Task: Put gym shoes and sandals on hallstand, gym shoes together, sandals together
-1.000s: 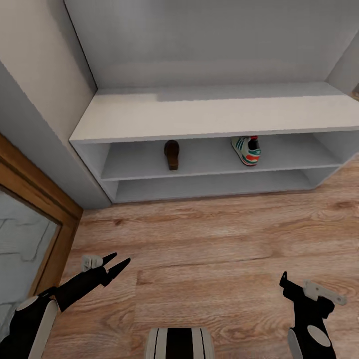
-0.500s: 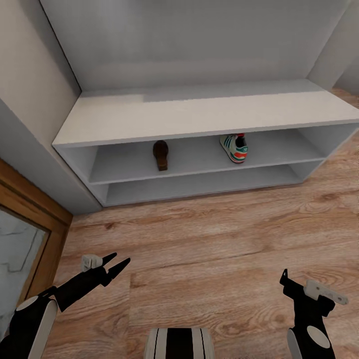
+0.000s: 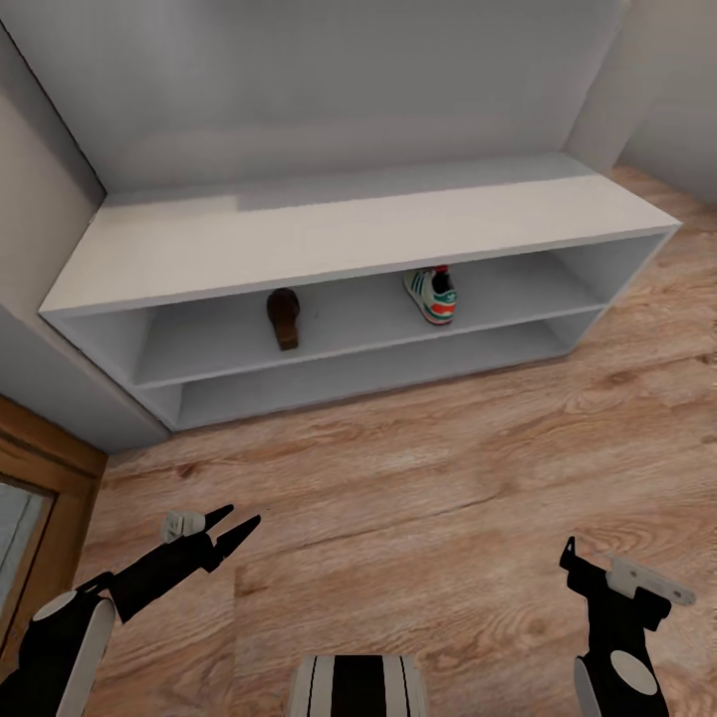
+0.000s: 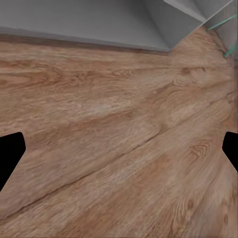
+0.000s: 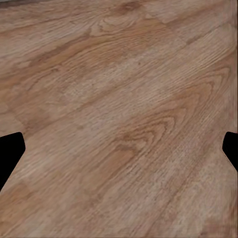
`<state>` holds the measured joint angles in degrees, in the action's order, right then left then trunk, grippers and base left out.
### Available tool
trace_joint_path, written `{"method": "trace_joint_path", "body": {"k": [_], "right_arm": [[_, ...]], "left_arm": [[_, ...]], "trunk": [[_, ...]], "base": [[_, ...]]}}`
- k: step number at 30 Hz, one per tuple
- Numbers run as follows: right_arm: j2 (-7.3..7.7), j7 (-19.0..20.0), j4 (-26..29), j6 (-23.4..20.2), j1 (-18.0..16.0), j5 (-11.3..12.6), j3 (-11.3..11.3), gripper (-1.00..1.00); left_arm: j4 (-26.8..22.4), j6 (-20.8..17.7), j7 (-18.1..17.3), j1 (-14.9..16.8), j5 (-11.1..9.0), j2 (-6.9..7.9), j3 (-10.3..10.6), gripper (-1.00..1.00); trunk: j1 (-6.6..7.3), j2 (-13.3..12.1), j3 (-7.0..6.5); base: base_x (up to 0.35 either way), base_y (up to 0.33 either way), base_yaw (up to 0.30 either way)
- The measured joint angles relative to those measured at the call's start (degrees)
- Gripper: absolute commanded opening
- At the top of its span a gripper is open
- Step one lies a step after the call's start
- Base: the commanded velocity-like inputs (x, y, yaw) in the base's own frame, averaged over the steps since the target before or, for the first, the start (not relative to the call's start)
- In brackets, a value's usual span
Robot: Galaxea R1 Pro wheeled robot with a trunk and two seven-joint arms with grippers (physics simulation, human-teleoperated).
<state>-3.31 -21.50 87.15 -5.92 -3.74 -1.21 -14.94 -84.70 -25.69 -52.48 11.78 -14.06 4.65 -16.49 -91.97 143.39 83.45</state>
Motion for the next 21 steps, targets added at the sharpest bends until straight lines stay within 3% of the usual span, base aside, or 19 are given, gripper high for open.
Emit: {"method": "trace_joint_path", "body": {"k": [21], "right_arm": [[0.0,0.0,0.0,0.0,0.0,0.0,0.0,1.0]], "left_arm": [[0.1,0.0,0.0,0.1,0.0,0.0,0.0,1.0]], "trunk": [[0.0,0.0,0.0]], "base": [[0.245,-0.19,-0.299]]}}
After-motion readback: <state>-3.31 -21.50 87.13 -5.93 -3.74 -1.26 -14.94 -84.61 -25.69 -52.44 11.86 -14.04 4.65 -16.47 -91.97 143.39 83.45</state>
